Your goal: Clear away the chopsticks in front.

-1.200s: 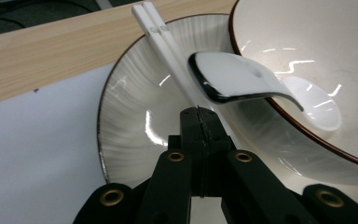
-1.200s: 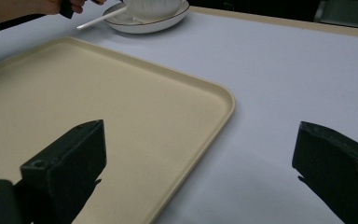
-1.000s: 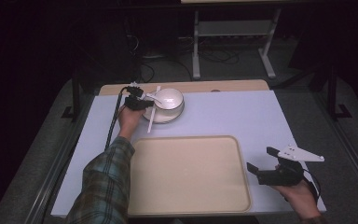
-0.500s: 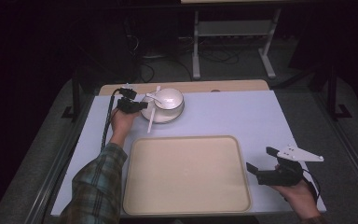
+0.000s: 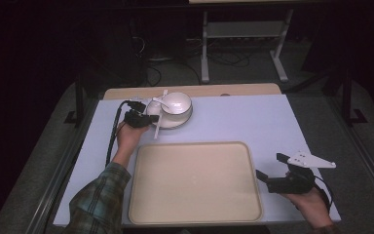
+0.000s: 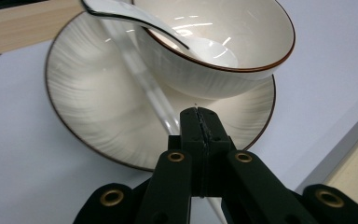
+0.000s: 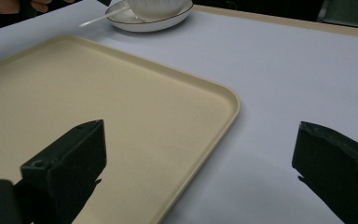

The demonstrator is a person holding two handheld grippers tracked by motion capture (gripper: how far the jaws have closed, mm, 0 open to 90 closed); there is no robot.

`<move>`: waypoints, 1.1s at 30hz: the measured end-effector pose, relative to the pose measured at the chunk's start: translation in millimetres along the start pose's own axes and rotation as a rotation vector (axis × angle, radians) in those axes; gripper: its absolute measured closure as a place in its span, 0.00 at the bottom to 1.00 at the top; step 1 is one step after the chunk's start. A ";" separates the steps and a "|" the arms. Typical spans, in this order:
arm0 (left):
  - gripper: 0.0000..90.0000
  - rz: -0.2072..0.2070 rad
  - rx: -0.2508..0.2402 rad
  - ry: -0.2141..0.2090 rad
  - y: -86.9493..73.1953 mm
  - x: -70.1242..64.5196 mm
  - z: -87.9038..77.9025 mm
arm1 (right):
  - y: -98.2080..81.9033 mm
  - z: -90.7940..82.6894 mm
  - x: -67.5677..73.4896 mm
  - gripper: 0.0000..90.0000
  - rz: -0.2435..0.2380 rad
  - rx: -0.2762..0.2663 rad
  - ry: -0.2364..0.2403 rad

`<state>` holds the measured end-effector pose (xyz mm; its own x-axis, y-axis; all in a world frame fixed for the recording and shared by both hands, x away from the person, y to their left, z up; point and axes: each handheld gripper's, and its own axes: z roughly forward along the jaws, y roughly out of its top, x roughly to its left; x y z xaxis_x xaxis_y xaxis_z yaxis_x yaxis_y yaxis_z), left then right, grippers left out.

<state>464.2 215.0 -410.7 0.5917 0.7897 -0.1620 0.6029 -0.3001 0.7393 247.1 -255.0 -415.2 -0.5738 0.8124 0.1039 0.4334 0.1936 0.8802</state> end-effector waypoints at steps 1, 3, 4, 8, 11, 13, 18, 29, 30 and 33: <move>1.00 -0.004 0.000 -0.005 0.1 -1.6 2.2 | -0.1 -0.1 -0.2 0.03 0.002 0.000 0.000; 1.00 0.000 0.002 -0.009 0.6 -4.4 6.2 | -0.2 -0.6 -0.5 0.03 0.004 -0.001 -0.001; 1.00 0.003 0.004 -0.012 1.0 -5.7 8.1 | -0.2 -0.8 -0.7 0.03 0.004 -0.001 -0.001; 1.00 0.008 0.013 -0.014 1.7 -9.2 14.5 | -0.3 -1.4 -1.2 0.03 0.004 -0.003 -0.003; 1.00 0.006 0.024 -0.013 0.9 -10.1 18.5 | -0.3 -1.9 -1.0 0.03 0.003 -0.004 -0.003; 1.00 0.010 0.033 -0.008 0.3 -9.2 19.9 | -0.3 -2.3 -1.0 0.03 0.004 -0.005 -0.003; 1.00 0.012 0.044 0.013 -0.1 -7.4 19.3 | -0.4 -2.5 -1.6 0.03 0.006 -0.006 -0.005; 1.00 0.007 0.054 0.067 -0.5 8.3 12.7 | -0.3 -2.4 -1.2 0.03 0.005 -0.005 -0.005; 1.00 0.008 0.055 0.069 -0.1 10.4 11.7 | -0.4 -2.3 -1.3 0.03 0.005 -0.005 -0.005; 1.00 0.011 0.057 0.085 1.1 14.4 10.1 | -0.4 -2.3 -1.1 0.03 0.005 -0.004 -0.005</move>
<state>478.8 220.7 -418.8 0.5523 0.8280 -0.0963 0.6278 -0.3372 0.7016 246.0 -257.3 -414.5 -0.5685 0.8158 0.1057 0.4329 0.1875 0.8817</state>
